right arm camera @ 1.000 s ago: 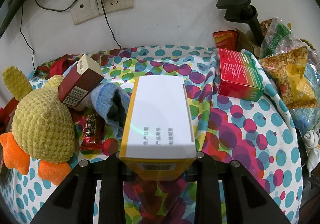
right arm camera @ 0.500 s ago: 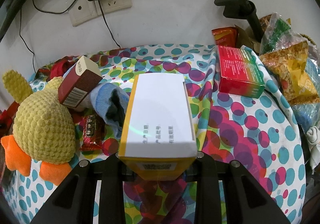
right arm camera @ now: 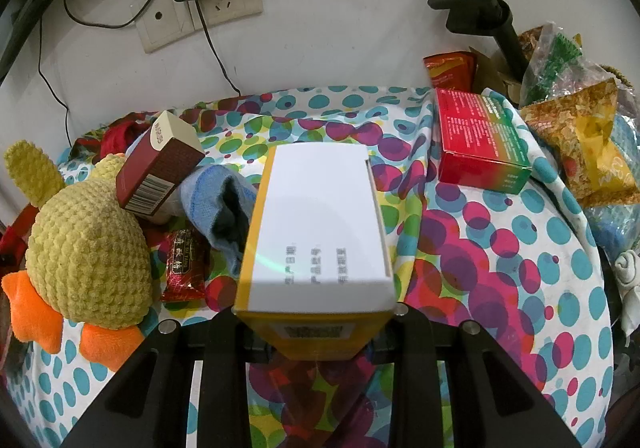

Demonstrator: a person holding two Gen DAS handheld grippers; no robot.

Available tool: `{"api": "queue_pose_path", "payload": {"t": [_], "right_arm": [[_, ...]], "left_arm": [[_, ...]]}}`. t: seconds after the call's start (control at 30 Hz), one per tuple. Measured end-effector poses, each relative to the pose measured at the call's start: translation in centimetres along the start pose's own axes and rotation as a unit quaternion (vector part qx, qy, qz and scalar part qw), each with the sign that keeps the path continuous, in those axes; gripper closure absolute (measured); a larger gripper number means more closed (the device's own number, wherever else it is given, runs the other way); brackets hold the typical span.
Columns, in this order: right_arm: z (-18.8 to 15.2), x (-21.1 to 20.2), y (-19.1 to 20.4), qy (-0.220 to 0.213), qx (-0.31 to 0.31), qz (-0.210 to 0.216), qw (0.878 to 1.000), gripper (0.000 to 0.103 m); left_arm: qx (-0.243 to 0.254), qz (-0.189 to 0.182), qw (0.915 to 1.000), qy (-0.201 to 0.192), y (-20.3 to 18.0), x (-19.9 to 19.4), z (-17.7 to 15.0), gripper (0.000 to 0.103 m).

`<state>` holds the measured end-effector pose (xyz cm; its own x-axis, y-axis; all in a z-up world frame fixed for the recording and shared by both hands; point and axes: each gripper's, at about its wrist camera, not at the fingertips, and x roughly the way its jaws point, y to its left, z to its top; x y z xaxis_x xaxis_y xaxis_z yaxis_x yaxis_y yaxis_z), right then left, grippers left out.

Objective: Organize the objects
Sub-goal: 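Lower the red sock onto the red tray and open the left tool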

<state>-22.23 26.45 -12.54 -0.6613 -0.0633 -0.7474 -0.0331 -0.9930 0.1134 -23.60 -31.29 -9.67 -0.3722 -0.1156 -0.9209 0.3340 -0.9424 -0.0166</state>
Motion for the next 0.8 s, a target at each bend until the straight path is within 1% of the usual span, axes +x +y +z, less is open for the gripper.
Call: {"api": "queue_pose_path", "payload": {"t": [0.1,0.2,0.27,0.33,0.5,0.63,0.7,0.8], "right_arm": [[0.0,0.0,0.0,0.000,0.000,0.000,1.000,0.075],[0.0,0.1,0.0,0.007,0.001,0.001,1.000,0.074],[-0.1,-0.1,0.1,0.006,0.002,0.002,1.000,0.074],[-0.1,0.0,0.1,0.005,0.002,0.001,1.000,0.074],[-0.1,-0.1,0.2,0.002,0.003,0.000,1.000,0.074],[0.0,-0.2,0.5,-0.003,0.002,-0.001,1.000,0.074],[0.0,-0.3,0.5,-0.002,0.001,0.000,1.000,0.074],[0.0,-0.4,0.5,-0.002,0.001,0.002,1.000,0.074]], "left_arm": [[0.002,-0.023,0.9997,-0.005,-0.1,-0.6,0.4,0.042],[0.006,-0.024,0.9995,-0.020,-0.2,-1.5,0.6,0.041],[0.006,-0.036,0.9991,-0.021,-0.2,-1.9,0.6,0.038],[0.010,-0.028,0.9992,-0.025,-0.4,-2.3,0.7,0.038],[0.019,-0.043,0.9986,-0.025,-0.9,-3.0,0.3,0.037],[0.022,-0.034,0.9988,-0.028,-1.3,-3.8,-0.3,0.037],[0.021,-0.028,0.9990,-0.029,-1.4,-4.2,-0.8,0.037],[0.010,-0.034,0.9987,-0.037,-1.4,-5.1,-1.9,0.037]]}}
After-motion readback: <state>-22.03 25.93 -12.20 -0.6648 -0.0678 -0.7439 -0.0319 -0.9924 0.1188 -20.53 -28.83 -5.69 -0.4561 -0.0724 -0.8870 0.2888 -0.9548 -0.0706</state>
